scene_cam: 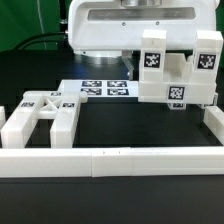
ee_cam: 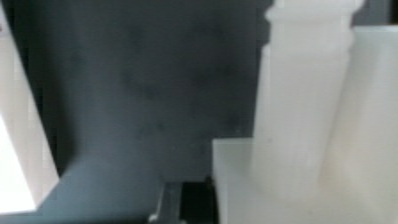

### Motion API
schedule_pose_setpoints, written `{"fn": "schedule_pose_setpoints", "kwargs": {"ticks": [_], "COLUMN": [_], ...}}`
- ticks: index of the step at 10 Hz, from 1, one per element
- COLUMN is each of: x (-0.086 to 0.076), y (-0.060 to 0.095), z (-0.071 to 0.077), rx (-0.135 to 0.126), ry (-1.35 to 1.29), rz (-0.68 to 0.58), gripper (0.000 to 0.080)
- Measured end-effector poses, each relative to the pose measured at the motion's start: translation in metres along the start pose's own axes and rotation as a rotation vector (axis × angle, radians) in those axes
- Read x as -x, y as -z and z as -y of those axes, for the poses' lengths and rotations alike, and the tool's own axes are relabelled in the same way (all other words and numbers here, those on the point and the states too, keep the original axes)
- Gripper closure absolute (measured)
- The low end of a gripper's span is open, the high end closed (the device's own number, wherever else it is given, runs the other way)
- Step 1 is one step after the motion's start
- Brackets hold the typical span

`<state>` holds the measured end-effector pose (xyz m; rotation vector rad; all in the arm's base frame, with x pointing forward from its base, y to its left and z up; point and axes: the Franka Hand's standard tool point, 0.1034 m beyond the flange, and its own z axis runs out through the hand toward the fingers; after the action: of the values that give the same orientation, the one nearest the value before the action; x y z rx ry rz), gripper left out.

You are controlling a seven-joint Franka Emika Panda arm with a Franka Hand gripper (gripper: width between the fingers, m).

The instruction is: Assemble chair

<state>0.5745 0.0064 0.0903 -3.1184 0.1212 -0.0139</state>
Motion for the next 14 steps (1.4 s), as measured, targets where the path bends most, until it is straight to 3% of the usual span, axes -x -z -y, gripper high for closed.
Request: {"fn": "schedule_pose_setpoints", "kwargs": {"ticks": [2, 7, 8, 11, 12, 14], "x": [0.002, 0.013, 0.020, 0.025, 0.031, 0.042], "y": [-0.001, -0.008, -0.009, -0.019, -0.022, -0.031], "z": [-0.008, -0.016, -0.021, -0.017, -0.019, -0.026], "rx": [-0.025, -0.006, 0.009, 0.003, 0.011, 0.060], "ry": [0.072, 0.073, 0.107, 0.120, 0.115, 0.081], "rz": [0.183, 0.514, 0.609, 0.802, 0.884, 1.036], "gripper": [0.0766, 0.0766, 0.0766, 0.0766, 0.0766, 0.0766]}}
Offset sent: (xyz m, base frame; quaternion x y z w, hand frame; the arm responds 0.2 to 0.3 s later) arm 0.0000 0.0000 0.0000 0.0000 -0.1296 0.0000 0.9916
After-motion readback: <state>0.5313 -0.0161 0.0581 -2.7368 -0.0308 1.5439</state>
